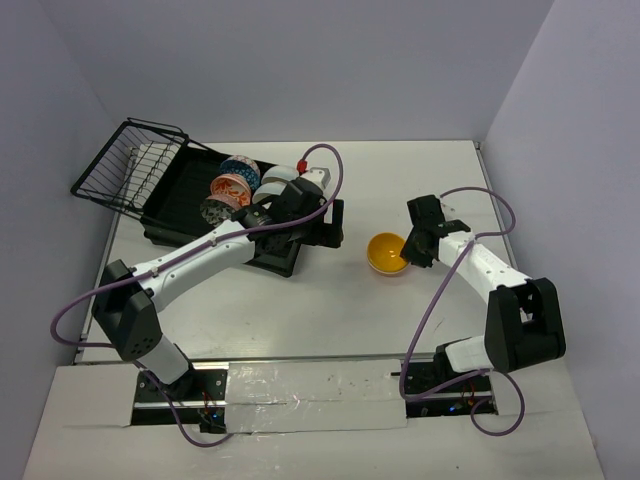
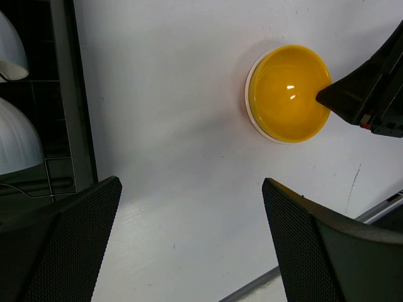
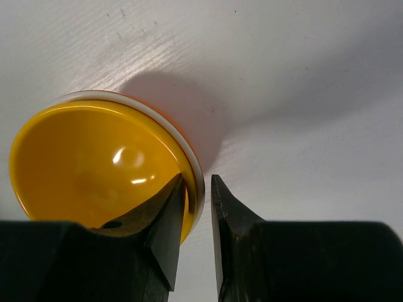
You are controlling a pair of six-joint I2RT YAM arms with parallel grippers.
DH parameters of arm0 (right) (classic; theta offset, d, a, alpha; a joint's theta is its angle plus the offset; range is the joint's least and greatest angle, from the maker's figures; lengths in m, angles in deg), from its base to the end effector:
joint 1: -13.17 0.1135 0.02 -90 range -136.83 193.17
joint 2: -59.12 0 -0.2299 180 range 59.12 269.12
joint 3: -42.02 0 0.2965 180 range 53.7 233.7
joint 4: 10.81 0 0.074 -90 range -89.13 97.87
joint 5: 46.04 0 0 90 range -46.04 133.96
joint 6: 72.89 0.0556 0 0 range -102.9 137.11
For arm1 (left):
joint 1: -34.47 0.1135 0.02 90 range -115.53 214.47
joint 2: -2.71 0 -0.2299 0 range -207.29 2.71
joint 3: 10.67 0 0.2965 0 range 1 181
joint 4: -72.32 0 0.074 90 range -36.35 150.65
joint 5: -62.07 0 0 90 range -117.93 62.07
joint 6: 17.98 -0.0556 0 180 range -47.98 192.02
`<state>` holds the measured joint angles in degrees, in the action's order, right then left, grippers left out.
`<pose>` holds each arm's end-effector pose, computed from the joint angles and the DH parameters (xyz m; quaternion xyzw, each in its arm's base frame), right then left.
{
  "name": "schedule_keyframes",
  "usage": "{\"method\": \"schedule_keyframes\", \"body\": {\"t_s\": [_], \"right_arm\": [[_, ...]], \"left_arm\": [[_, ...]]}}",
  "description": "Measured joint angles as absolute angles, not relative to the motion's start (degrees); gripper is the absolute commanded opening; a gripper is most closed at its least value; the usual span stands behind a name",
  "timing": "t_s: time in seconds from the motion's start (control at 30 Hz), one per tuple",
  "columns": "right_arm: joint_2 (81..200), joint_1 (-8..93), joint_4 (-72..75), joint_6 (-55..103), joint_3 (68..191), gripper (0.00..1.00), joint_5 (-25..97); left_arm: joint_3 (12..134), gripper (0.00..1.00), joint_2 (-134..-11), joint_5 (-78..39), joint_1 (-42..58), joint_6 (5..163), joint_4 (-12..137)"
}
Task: Load the bowls into the dish rack
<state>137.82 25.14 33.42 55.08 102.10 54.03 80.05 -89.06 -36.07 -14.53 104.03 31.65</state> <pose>0.3099 0.0558 0.1297 0.2379 0.9389 0.0214 0.2480 0.2814 -0.3117 0.2520 0.1058 0.9045 -0.2157 0.3522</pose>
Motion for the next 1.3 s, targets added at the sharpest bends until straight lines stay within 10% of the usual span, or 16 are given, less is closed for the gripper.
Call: {"method": "schedule_keyframes", "body": {"t_s": [1.3], "right_arm": [[138.23,25.14,36.00,53.88,104.68,0.20,56.82]], "left_arm": [[80.05,0.99,-89.06,-35.28,-14.53,103.85,31.61]]}}
